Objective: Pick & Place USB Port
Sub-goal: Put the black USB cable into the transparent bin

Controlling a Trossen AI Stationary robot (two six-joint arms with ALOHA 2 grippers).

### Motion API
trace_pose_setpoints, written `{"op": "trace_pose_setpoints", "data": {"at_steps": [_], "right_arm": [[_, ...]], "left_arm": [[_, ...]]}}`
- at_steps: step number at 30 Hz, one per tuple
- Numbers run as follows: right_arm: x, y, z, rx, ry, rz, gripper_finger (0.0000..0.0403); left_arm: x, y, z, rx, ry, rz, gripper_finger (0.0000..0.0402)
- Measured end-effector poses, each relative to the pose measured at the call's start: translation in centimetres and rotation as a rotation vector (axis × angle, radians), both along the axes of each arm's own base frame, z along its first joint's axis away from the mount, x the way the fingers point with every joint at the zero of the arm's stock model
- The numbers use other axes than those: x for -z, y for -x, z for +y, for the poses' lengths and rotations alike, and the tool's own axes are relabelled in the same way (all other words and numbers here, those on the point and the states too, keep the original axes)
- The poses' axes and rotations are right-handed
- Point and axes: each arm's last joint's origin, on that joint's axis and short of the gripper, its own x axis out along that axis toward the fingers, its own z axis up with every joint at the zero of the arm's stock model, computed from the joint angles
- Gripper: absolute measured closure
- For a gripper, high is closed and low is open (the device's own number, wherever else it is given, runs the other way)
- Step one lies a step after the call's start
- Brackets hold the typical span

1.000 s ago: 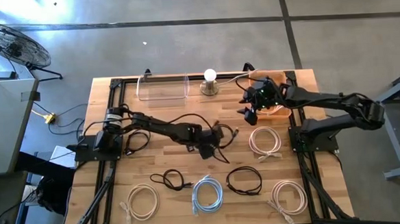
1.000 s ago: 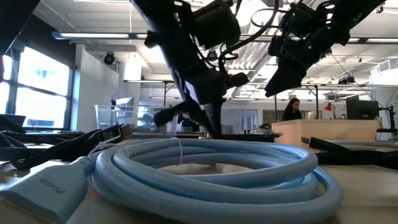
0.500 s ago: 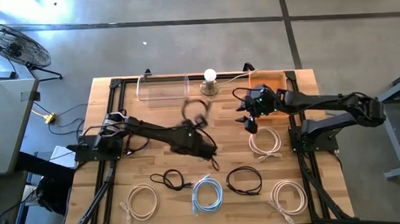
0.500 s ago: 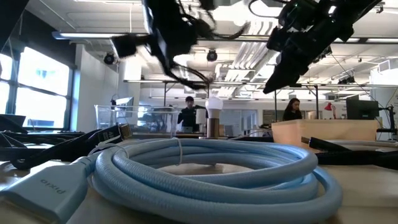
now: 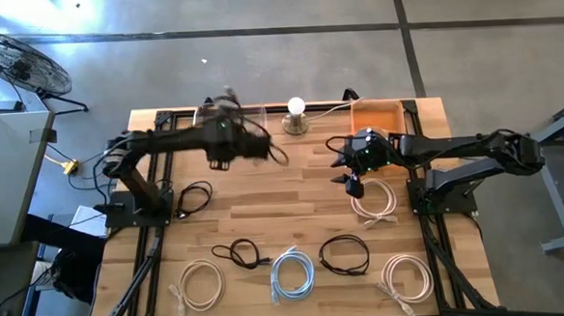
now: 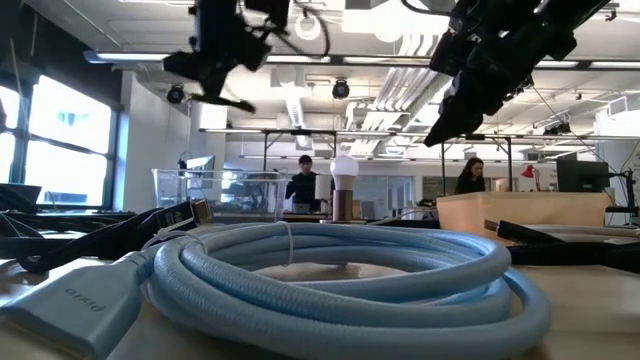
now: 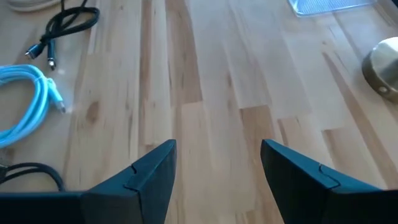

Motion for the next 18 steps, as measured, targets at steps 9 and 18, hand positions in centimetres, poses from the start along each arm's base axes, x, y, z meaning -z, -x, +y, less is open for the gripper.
{"op": "trace_pose_setpoints", "data": {"at_steps": [9,18], "right_arm": [[0.0,-0.1,0.3,0.026,0.045,0.003,0.0177],[-0.1,-0.1,0.3,0.029,0.047,0.001,0.0177]], "left_arm": [[1.8,3.6,6.7,-0.113,0.293,-0.257,0.0398],[5.0,2.7,8.7,-0.021,0.391,-0.380,0.0398]]}}
